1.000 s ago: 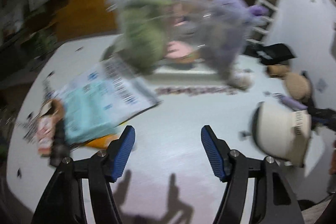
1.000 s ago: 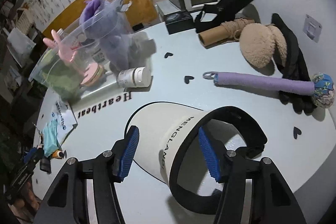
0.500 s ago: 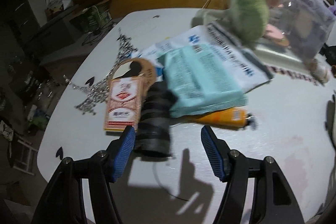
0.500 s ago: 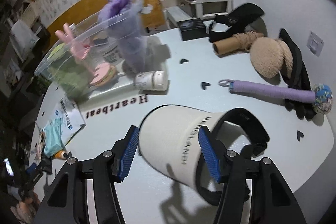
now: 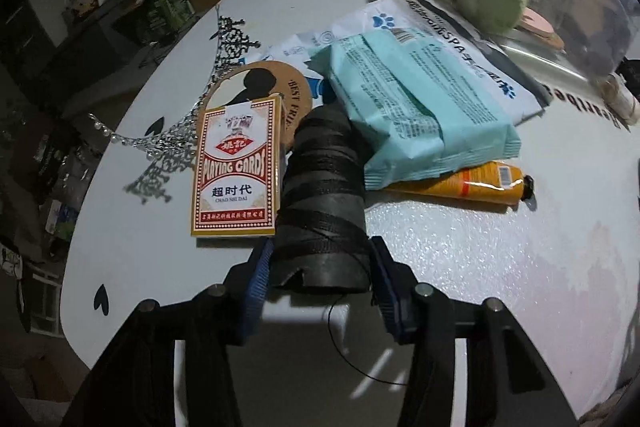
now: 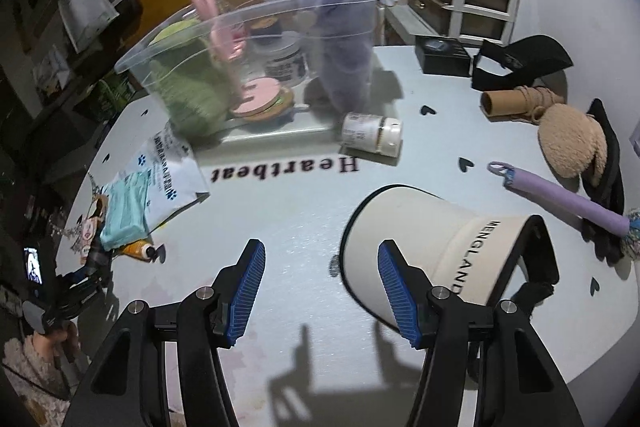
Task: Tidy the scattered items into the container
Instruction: 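Lift the black cylinder off the table with the left tool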
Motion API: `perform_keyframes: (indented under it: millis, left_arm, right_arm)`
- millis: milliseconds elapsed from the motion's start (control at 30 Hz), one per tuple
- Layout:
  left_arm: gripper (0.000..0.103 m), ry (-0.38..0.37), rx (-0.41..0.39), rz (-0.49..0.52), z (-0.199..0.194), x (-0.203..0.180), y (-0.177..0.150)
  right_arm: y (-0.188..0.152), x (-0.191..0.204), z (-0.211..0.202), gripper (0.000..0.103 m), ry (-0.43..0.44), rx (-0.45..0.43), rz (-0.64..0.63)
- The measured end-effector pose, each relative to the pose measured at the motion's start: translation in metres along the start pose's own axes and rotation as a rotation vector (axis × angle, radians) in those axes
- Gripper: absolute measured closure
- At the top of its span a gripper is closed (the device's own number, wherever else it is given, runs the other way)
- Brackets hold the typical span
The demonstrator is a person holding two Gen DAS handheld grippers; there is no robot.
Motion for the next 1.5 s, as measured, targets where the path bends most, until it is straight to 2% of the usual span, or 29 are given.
perform_keyframes:
  millis: [133,367,800,1133,1300,1367,1500]
  left_arm:
    - [0.056,-0.054,0.021,0.014,-0.005,-0.003,-0.007]
    - [0.056,-0.102,0.067,0.061,-0.017,-0.010,-0.029]
    - [0.056,-0.167,0.107,0.085,-0.042,-0.032,-0.059]
    - [0.056,-0.259,0.101,0.290,-0.043,-0.103,-0.069]
    - [0.056,-0.345,0.074,0.428,-0.041,-0.151,-0.063]
    - [0.056,-0.376,0.059,0.489,-0.042,-0.172,-0.061]
    - [0.056,-0.439,0.029,0.608,-0.045,-0.212,-0.063]
  right_arm:
    - [-0.001,0.009,0.004,0.044,0.015,0.015,-0.013]
    - [-0.005,0.015,0.007,0.044,0.034,0.032,-0.020]
    - [-0.012,-0.002,0.012,0.044,0.069,0.058,0.023]
    - [-0.017,-0.016,0.011,0.044,0.083,0.070,0.000]
    - [-0.022,-0.024,0.007,0.044,0.085,0.075,-0.005]
    - [-0.024,-0.023,0.010,0.044,0.114,0.089,-0.017]
    - [-0.026,-0.009,0.030,0.044,0.256,0.168,-0.024]
Point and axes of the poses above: each gripper's, at about its wrist camera, not at the fingertips, and z roughly the way its jaws point, x to its left, y to its top, the point moved 5 cm from there along z, roughly the way its jaws point, and after that the axes turned 8 degrees about -z, right-handed, at the moved point
